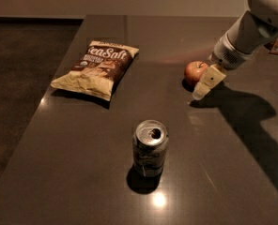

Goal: Pick apple

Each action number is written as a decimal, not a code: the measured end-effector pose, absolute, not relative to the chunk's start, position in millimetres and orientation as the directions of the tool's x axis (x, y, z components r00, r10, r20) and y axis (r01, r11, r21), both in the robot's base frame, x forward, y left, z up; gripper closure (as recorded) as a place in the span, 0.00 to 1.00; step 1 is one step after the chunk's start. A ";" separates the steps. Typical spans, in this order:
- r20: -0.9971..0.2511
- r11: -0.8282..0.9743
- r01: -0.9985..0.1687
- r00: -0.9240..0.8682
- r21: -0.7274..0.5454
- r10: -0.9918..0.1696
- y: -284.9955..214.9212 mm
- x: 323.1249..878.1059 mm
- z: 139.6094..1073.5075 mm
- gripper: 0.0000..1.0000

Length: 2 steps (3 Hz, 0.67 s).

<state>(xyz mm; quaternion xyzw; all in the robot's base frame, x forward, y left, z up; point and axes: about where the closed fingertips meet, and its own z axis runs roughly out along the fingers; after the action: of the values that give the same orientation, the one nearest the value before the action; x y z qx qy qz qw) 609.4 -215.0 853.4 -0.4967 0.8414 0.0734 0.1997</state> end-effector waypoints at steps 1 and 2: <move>-0.425 0.498 -0.865 -0.429 -0.058 -0.797 -203.7 618.9 852.7 0.25; -0.451 0.496 -0.867 -0.425 -0.047 -0.785 -197.6 622.8 857.8 0.49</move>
Offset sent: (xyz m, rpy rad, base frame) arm 0.0168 0.0212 0.0154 0.0877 -0.0093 0.0030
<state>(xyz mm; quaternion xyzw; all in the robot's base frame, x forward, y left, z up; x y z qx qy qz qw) 622.8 -197.6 857.8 -0.4927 0.8385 0.0966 0.2119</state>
